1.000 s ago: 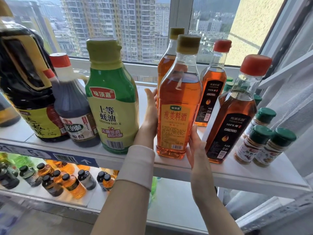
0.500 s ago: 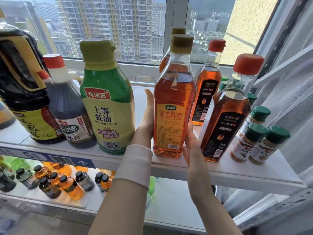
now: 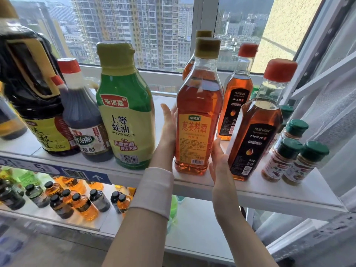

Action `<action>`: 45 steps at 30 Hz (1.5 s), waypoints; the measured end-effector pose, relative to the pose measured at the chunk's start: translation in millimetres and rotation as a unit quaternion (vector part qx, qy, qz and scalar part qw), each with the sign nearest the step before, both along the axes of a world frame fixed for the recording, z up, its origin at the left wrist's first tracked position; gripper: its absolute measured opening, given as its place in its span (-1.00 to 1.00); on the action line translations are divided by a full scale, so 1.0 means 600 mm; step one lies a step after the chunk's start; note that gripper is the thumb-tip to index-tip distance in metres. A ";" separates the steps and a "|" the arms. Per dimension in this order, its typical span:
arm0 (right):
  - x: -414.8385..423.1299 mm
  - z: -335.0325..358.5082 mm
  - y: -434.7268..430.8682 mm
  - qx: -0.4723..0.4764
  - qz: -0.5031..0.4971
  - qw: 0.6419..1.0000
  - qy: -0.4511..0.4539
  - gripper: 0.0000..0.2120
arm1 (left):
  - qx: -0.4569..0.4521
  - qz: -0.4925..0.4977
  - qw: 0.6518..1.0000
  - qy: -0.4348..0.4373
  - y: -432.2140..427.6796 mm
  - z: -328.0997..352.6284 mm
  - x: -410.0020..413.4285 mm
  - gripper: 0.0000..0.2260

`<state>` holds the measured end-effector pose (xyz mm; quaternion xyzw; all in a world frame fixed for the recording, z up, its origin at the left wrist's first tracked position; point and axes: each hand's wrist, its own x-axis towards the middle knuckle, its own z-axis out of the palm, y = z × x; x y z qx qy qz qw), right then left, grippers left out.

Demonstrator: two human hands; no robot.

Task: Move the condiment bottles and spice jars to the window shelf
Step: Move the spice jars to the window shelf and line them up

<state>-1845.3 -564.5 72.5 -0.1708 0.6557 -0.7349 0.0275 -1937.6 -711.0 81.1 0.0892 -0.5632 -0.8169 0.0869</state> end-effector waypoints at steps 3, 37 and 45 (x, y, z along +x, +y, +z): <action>0.016 -0.011 0.009 0.001 -0.027 0.998 0.054 -0.25 | -0.081 0.109 0.991 0.005 0.016 0.000 0.058 -0.16; 0.063 -0.026 -0.230 -0.045 -0.150 0.987 0.035 -0.60 | -0.203 0.149 0.962 0.110 -0.120 -0.036 0.246 -0.47; 0.057 -0.029 -0.221 -0.015 -0.148 0.988 0.034 -0.44 | -0.181 0.156 0.965 0.110 -0.108 -0.030 0.240 -0.46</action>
